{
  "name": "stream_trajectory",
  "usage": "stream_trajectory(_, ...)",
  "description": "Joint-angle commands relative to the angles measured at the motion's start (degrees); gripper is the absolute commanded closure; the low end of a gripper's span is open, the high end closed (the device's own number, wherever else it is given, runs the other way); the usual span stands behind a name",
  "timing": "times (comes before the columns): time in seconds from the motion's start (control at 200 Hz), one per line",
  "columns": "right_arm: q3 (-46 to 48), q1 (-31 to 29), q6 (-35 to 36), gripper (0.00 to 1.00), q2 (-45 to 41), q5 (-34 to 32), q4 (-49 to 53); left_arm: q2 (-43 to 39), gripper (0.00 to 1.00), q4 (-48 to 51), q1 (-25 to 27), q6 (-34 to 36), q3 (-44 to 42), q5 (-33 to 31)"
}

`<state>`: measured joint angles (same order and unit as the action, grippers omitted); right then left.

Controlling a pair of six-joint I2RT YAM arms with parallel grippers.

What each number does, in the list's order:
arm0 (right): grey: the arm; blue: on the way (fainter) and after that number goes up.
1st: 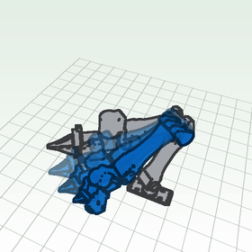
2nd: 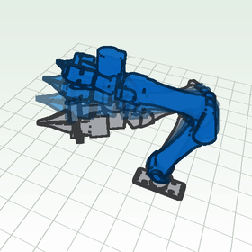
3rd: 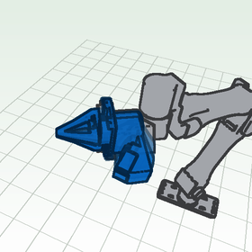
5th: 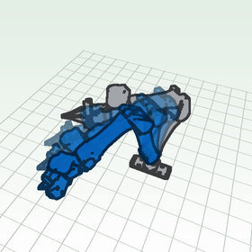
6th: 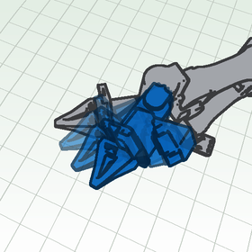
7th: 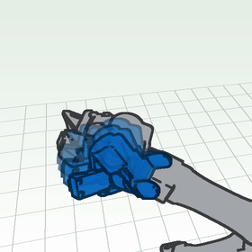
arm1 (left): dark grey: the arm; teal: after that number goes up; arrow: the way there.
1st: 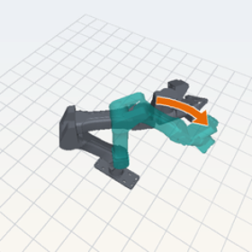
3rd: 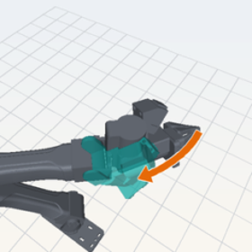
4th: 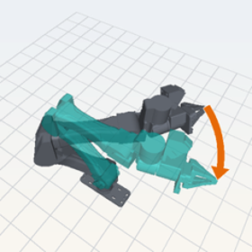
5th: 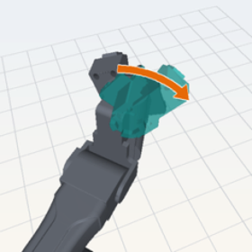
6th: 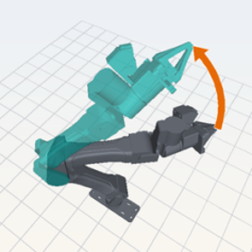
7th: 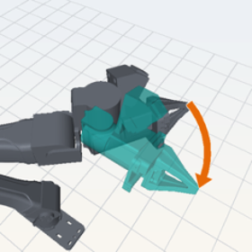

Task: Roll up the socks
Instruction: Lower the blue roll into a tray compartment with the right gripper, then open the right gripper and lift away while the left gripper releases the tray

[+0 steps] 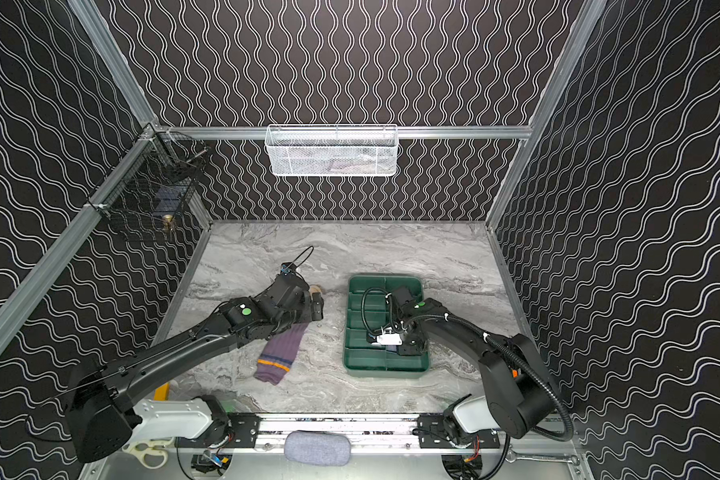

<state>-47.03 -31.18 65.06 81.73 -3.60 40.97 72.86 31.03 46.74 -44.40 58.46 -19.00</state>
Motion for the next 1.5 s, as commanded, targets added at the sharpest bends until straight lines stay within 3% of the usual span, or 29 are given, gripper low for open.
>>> stream_trajectory(0.0, -2.4, -0.1, -0.6, 0.46, -0.7, -0.8, -0.8, -0.7, 0.05, 1.1, -0.1, 0.7, 0.6, -1.2)
stream_trajectory(0.195, -3.2, -0.2, -0.6, 0.38, -4.8, -1.5, 1.6, -1.2, 0.05, 2.7, -0.1, -0.2, 1.5, -1.8)
stream_trajectory(0.21, -3.4, -0.2, -0.7, 0.35, -5.3, -1.5, 1.7, -1.2, 0.05, 2.9, -0.1, -0.2, 1.6, -1.9)
stream_trajectory(0.23, -3.5, -0.2, -0.8, 0.18, -5.9, -1.6, 2.0, -1.2, 0.05, 3.2, -0.1, -0.3, 1.8, -2.1)
stream_trajectory(0.245, -3.6, -0.2, -0.9, 0.13, -6.4, -1.8, 2.2, -1.4, 0.05, 3.5, -0.1, -0.5, 1.9, -2.3)
stream_trajectory(0.38, -6.7, -0.1, -2.4, 0.13, -12.0, -3.0, 1.2, -2.9, 0.02, 5.8, -0.1, 0.2, 3.0, -5.5)
stream_trajectory(0.48, -9.8, 0.0, -8.4, 0.13, -17.3, -5.1, -5.7, -5.7, 0.01, 6.6, -0.1, 3.8, 3.5, -8.1)
stream_trajectory(0.601, -15.1, 0.3, -26.1, 0.07, -23.5, -4.3, -17.3, -11.3, 0.01, 7.0, -0.1, 8.3, 4.0, -10.6)
stream_trajectory(0.621, -15.6, 0.3, -30.9, 0.0, -24.4, -3.6, -18.6, -12.3, 0.01, 6.6, -0.1, 10.1, 3.8, -10.8)
stream_trajectory(0.731, -15.6, 0.4, -60.0, 0.0, -30.1, 2.8, -24.6, -18.3, 0.01, 6.7, -0.1, 13.9, 2.0, -13.6)
stream_trajectory(0.791, -10.8, 0.4, -72.5, 0.0, -34.2, 8.3, -30.8, -20.9, 0.01, 9.2, -0.1, 12.8, 1.3, -14.4)
stream_trajectory(0.866, -0.2, 0.4, -82.9, 0.0, -39.7, 14.6, -41.2, -24.3, 0.01, 11.1, -0.2, 10.3, 0.0, -12.6)
stream_trajectory(0.956, 9.0, 0.5, -92.4, 0.0, -45.5, 14.4, -49.0, -27.3, 0.01, 10.2, -0.1, 7.9, -3.0, -4.8)
stream_trajectory(1.011, 11.3, 0.4, -96.8, 0.0, -48.0, 10.9, -46.5, -27.7, 0.03, 7.8, -0.1, 6.2, -5.1, 1.3)
stream_trajectory(1.086, 9.1, 0.4, -97.0, 0.0, -49.0, 6.8, -35.1, -25.2, 0.05, 5.9, -0.1, 2.0, -7.0, 7.3)
stream_trajectory(1.191, 3.9, 0.4, -96.4, 0.0, -46.9, 0.4, -16.7, -17.9, 0.1, 4.1, 0.2, -1.9, -8.2, 12.1)
stream_trajectory(1.266, 1.1, 0.4, -100.2, 0.0, -46.1, -3.1, -8.4, -12.3, 0.16, 0.9, 1.4, -3.1, -8.4, 14.5)
stream_trajectory(1.396, -0.5, 0.4, -106.0, 0.0, -49.8, -4.1, -2.0, -3.8, 0.16, -4.8, 5.7, -4.5, -6.0, 14.3)
stream_trajectory(1.496, 4.0, 0.4, -101.8, 0.0, -56.5, 1.5, -6.3, 2.2, 0.2, -6.8, 7.4, -5.3, -3.4, 12.9)
